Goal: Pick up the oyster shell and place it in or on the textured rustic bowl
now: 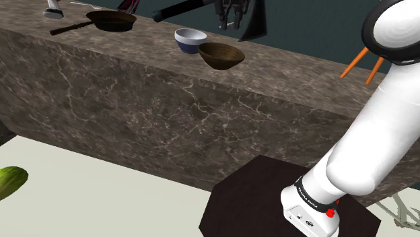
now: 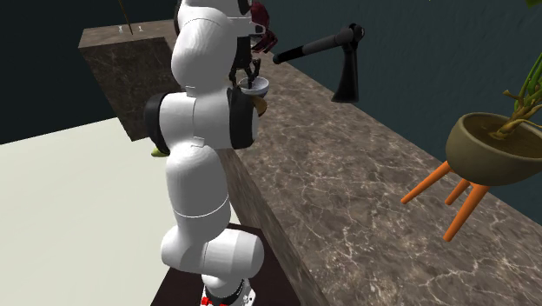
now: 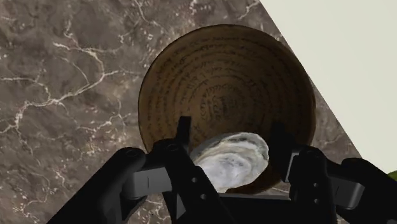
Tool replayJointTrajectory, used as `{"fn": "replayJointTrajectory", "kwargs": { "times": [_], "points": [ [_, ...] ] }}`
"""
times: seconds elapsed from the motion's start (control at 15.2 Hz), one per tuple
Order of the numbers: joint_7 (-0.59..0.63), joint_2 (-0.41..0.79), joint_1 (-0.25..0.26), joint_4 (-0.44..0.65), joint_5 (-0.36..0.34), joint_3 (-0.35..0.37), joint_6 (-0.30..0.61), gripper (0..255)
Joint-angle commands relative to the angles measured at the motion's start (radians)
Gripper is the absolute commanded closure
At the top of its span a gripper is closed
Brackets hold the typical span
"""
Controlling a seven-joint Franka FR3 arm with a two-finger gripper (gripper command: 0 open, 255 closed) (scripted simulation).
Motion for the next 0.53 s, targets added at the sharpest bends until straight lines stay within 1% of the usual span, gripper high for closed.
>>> {"fn": "replayJointTrajectory", "kwargs": {
  "times": [0.0,0.26,0.33,0.4,0.46],
  "points": [
    [0.011,0.010,0.005,-0.011,0.001,0.004,0.022,255],
    [0.009,-0.022,0.003,-0.111,0.003,0.003,0.090,255],
    [0.008,-0.017,0.003,-0.089,0.003,0.003,0.073,255],
    [0.008,-0.017,0.003,-0.089,0.003,0.003,0.073,0],
    [0.138,-0.186,0.020,-0.364,-0.042,0.007,0.337,0]
  ]
}}
